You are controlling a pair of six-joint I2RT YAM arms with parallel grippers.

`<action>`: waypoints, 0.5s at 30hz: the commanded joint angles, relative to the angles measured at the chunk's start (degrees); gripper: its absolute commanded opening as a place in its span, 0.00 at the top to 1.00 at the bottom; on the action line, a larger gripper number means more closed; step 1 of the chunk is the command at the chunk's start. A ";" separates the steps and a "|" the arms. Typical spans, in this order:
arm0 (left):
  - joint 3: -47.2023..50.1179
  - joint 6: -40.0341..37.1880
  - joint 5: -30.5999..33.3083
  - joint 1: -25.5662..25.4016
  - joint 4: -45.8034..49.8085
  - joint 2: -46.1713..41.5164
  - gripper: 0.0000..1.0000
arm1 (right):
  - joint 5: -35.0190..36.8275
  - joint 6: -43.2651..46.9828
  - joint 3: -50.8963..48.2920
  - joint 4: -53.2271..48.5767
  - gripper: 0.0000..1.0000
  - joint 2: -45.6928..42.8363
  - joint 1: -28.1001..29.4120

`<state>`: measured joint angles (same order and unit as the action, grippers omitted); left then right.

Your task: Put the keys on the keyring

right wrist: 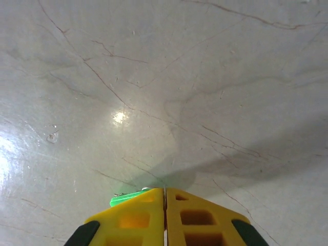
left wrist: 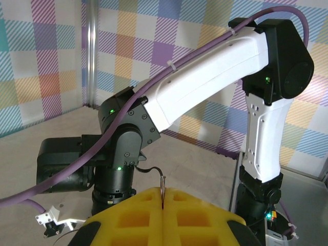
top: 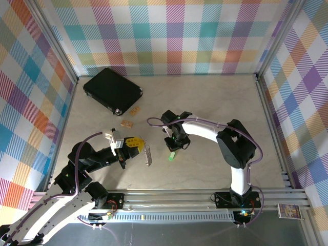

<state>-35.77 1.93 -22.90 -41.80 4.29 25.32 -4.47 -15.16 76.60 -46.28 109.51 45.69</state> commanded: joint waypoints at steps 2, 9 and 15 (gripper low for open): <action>0.17 0.51 -0.75 0.56 -3.03 -0.59 1.00 | 1.04 1.83 -1.25 -0.38 0.87 -2.31 -0.26; 0.17 0.53 -0.84 0.57 -2.90 -0.73 1.00 | 1.13 2.24 -0.93 0.38 0.87 -1.21 -0.25; 0.17 0.50 -0.75 0.60 -2.89 -0.72 1.00 | -0.12 2.25 -0.75 1.17 0.78 -1.76 -0.26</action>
<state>-35.77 1.96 -23.00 -41.80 4.29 25.30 -3.70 -13.89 76.05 -45.69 108.81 45.69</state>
